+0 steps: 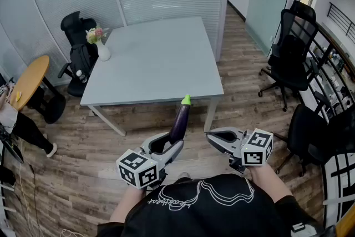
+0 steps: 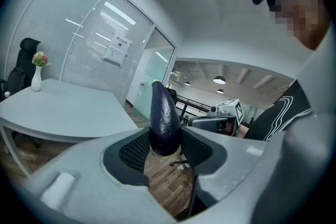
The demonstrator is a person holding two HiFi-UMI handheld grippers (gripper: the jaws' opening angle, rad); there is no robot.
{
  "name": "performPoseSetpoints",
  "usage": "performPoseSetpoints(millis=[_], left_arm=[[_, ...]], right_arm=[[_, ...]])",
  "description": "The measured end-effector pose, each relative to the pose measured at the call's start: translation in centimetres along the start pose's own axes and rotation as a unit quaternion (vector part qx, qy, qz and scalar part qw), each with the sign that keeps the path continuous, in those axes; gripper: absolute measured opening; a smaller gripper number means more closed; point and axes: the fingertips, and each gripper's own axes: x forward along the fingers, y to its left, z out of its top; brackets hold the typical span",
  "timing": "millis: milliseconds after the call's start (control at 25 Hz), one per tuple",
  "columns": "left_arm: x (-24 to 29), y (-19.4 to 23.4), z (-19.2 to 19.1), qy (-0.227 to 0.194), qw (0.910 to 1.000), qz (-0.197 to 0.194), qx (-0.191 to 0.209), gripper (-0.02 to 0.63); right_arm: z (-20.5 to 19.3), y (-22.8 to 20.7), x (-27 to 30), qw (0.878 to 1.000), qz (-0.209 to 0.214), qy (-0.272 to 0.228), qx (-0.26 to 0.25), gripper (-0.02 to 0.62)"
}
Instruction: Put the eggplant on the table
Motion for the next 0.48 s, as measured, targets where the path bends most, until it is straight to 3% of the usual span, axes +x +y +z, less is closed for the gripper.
performPoseSetpoints(millis=[480], left_arm=[[1.0, -4.0, 0.8, -0.004, 0.9998, 0.006, 0.017, 0.192]], right_arm=[[0.2, 1.5, -2.9, 0.999, 0.029, 0.001, -0.024, 0.008]])
